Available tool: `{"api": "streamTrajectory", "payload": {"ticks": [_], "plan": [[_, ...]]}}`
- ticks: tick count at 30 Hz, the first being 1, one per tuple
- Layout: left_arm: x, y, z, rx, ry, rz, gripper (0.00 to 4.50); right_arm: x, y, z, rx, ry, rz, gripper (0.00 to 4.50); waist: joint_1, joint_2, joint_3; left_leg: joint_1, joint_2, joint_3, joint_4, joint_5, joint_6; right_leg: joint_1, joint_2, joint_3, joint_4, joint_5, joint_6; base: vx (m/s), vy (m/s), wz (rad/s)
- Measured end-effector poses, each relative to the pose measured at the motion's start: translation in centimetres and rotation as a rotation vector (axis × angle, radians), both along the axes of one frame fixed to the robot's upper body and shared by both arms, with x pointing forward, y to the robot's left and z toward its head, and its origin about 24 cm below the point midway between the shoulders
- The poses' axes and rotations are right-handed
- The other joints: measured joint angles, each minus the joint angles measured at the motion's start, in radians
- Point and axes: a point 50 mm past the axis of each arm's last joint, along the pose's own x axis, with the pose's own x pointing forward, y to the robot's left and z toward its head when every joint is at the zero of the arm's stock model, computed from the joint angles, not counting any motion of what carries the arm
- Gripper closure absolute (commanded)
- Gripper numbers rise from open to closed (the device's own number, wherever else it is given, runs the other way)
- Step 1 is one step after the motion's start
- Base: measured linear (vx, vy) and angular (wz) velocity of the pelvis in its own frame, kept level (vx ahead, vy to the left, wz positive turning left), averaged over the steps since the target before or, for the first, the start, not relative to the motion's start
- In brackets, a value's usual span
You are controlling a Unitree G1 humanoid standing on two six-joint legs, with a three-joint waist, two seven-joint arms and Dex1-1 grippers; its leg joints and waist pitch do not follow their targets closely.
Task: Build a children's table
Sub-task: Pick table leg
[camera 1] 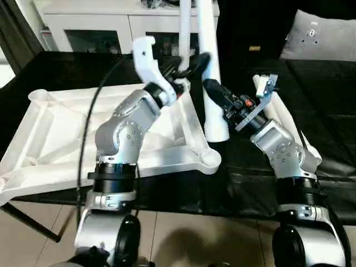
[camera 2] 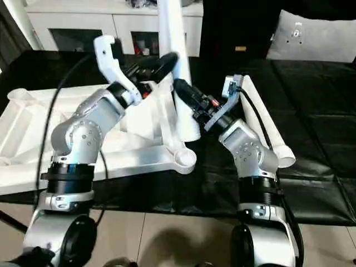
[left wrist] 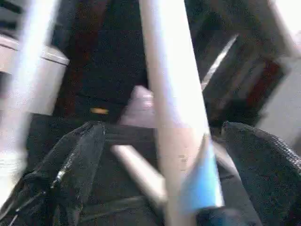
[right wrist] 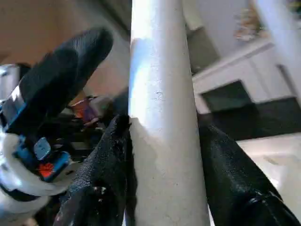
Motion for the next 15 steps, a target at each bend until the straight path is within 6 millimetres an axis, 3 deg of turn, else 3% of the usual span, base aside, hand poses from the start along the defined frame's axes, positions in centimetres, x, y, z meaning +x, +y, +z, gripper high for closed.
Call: {"api": "streamTrajectory", "payload": {"ticks": [8,9,15], "plan": [[-0.5,-0.4,0.4,-0.058,0.009,-0.069,0.00,-1.7,1.0,-0.7,0.008,-0.005,0.106,2.70,-0.001,-0.001,0.000,-0.001,0.000,-0.001,0.000,0.000,0.000,0.000,0.000,-0.001,-0.001,0.000,0.001,0.000,0.000,0.00],[-0.5,-0.4,0.5,-0.064,0.009,-0.073,0.28,-1.9,1.2,-0.7,0.015,-0.008,0.126,2.70,0.000,-0.001,0.000,-0.001,0.000,-0.001,0.000,0.000,0.000,0.000,0.000,-0.001,-0.001,0.000,0.001,0.000,0.000,0.00],[-1.0,-0.4,1.1,-0.126,-0.031,-0.133,0.74,-2.7,1.7,-0.6,0.043,-0.023,0.193,2.70,0.002,-0.001,0.000,-0.002,0.000,-0.001,0.000,0.000,0.000,0.000,0.000,-0.001,-0.003,0.000,0.001,0.000,0.000,0.00]]}}
